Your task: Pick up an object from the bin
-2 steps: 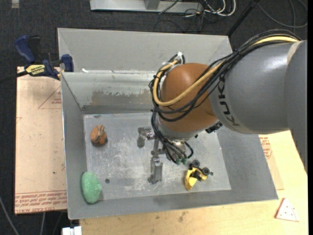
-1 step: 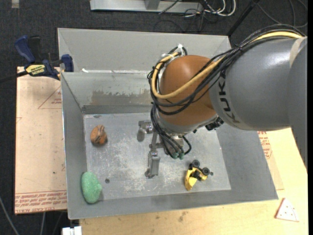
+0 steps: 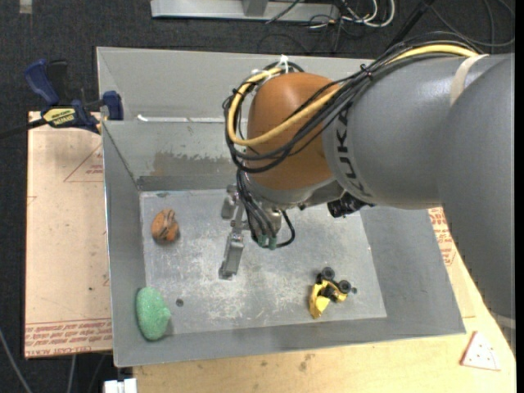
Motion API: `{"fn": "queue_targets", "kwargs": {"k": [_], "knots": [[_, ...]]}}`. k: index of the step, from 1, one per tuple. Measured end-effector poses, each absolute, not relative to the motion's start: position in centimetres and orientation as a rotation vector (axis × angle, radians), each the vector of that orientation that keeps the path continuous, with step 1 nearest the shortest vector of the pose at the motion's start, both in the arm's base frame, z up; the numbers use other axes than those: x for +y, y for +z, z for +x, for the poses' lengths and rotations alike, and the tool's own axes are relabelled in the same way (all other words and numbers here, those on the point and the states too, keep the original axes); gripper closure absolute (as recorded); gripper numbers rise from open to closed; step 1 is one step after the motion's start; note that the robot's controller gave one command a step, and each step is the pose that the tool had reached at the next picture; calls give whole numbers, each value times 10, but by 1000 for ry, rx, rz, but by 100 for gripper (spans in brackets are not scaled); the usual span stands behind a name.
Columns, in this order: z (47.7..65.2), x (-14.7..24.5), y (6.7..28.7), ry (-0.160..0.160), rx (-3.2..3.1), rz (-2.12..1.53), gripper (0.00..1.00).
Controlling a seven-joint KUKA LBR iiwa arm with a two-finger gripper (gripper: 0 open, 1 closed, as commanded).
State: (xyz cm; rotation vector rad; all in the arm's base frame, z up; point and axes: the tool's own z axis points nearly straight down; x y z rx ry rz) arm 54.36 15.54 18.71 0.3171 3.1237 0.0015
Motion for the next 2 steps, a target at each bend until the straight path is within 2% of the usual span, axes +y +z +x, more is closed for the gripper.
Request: {"fn": "queue_targets", "kwargs": {"k": [1,2], "knots": [[553,182,142,5,3133,83,0],[558,191,117,-1,3147,-6,0]]}}
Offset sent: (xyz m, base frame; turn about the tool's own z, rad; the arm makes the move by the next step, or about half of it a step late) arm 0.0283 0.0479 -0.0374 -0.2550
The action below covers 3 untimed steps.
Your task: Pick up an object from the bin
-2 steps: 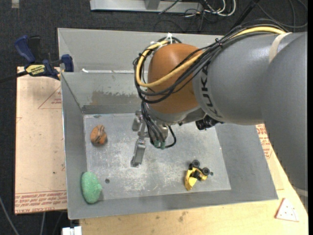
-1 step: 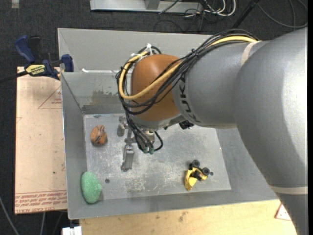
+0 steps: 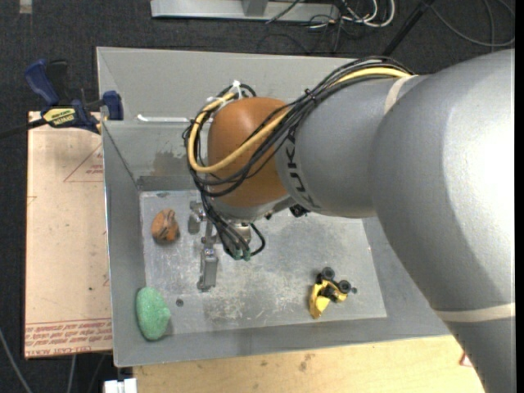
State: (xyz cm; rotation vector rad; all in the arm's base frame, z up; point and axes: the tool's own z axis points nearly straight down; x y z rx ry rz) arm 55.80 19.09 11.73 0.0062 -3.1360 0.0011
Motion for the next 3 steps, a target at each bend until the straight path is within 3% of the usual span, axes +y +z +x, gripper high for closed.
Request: {"fn": "queue_targets", "kwargs": {"k": [1,2,3], "knots": [[592,234,131,-1,-3144,16,0],[646,230,111,-3,-3142,140,100],[646,230,111,-3,-3142,139,0]]}}
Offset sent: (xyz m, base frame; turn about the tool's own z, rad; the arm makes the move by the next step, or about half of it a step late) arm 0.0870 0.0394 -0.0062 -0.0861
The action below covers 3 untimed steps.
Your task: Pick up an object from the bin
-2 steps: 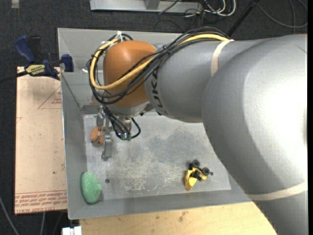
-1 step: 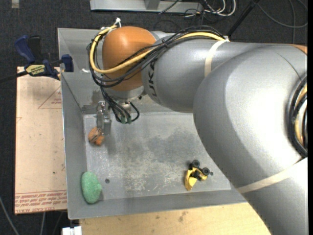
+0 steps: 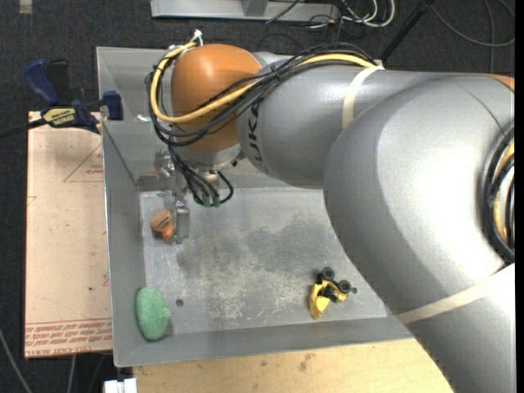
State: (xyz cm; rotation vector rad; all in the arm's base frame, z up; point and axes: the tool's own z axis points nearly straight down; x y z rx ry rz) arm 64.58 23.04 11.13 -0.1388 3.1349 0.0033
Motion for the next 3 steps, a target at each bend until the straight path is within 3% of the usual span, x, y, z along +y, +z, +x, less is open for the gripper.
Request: {"fn": "queue_targets", "kwargs": {"k": [1,2,3], "knots": [[646,230,111,3,3135,-139,0],[649,235,70,3,3136,-149,100],[649,235,70,3,3136,-149,100]]}}
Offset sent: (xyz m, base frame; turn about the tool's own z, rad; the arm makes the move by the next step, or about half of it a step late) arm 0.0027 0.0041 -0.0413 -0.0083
